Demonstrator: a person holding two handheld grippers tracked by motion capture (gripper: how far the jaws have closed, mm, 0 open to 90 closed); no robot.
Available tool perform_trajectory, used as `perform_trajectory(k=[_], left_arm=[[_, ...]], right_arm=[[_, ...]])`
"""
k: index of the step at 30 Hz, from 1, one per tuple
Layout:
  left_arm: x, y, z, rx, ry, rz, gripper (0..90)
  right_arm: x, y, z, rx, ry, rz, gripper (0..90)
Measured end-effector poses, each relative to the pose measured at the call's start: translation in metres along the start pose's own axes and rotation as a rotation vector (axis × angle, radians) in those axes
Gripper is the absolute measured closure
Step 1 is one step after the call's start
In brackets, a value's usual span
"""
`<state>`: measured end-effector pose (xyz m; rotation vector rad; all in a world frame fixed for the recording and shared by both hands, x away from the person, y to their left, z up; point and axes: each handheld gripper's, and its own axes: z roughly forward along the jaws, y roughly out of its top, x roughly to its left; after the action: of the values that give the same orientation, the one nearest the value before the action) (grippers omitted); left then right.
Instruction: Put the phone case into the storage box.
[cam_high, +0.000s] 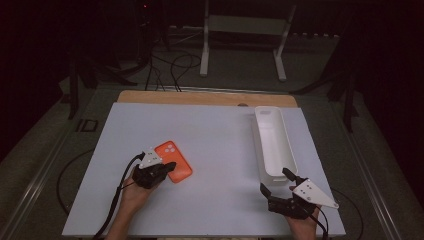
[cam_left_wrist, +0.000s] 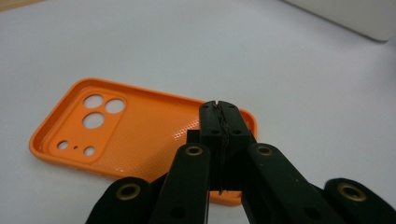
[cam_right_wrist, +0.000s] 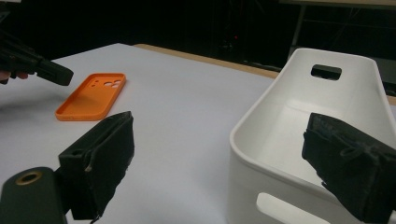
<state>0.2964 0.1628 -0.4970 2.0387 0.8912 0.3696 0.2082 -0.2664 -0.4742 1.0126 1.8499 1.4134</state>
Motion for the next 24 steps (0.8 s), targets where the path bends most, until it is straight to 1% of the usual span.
perform_trajectory(k=[9, 12, 17, 18, 19, 20, 24], left_arm=[[-0.001, -0.005, 0.005, 0.022, 0.008, -0.009, 90.0], [-0.002, -0.006, 0.006, 0.027, 0.000, -0.003, 90.0], [-0.004, -0.008, 0.009, 0.030, -0.004, -0.006, 90.0], [-0.004, -0.008, 0.009, 0.034, -0.007, -0.004, 90.0], [-0.005, -0.009, 0.010, 0.041, -0.003, 0.010, 90.0], [-0.006, -0.010, 0.011, 0.043, -0.001, 0.014, 90.0], [-0.007, -0.011, 0.012, 0.043, -0.007, 0.019, 90.0]], right_arm=[[0.000, 0.000, 0.000, 0.000, 0.000, -0.004, 9.2], [0.000, 0.000, 0.000, 0.000, 0.000, -0.004, 9.2], [0.000, 0.000, 0.000, 0.000, 0.000, -0.004, 9.2], [0.001, 0.000, 0.000, 0.000, 0.000, -0.004, 9.2], [0.001, 0.000, 0.000, -0.001, 0.000, -0.005, 9.3], [0.001, 0.000, 0.000, 0.000, 0.000, -0.005, 9.2], [0.000, 0.000, 0.000, -0.001, 0.000, -0.003, 9.2]])
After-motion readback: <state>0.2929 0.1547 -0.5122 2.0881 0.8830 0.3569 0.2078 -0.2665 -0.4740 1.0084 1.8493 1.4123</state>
